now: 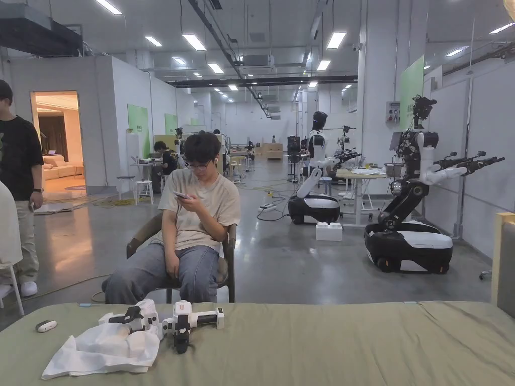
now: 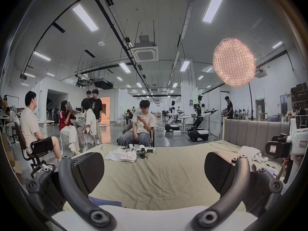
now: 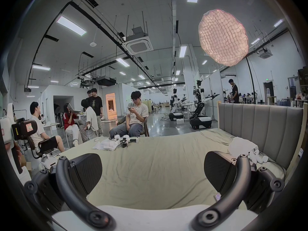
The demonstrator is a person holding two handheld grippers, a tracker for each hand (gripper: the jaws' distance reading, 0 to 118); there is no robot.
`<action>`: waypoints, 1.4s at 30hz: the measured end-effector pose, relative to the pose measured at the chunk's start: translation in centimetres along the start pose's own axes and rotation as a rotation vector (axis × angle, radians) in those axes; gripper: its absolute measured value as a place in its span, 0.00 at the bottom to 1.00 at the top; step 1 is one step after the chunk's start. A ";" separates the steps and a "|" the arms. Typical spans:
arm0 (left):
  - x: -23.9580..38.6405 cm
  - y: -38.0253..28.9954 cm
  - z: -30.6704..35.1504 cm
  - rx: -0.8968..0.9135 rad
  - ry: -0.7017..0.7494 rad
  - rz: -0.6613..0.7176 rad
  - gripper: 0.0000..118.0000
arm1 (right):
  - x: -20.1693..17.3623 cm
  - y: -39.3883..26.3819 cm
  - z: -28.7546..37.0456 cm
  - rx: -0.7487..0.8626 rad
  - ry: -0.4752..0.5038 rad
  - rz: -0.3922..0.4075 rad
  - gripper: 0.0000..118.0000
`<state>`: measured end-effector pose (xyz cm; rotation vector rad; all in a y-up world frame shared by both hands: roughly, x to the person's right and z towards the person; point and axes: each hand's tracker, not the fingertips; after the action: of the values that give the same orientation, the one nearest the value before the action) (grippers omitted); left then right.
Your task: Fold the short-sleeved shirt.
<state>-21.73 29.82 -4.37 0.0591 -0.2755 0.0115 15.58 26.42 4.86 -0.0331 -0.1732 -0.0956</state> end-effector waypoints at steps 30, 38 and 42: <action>0.0 -0.2 0.0 -0.026 -0.002 0.011 1.00 | -0.2 0.1 -0.1 -0.024 -0.007 -0.006 1.00; 0.1 -0.2 -0.2 -0.033 -0.006 0.014 1.00 | -1.7 2.5 -0.5 -0.118 -0.113 -0.148 1.00; 0.3 -0.1 -0.1 -0.024 -0.006 0.013 1.00 | -2.8 3.2 -0.5 -0.158 -0.139 -0.168 1.00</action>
<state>-21.46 29.77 -4.40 0.0330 -0.2822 0.0213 13.25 29.89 3.81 -0.1832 -0.3068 -0.2750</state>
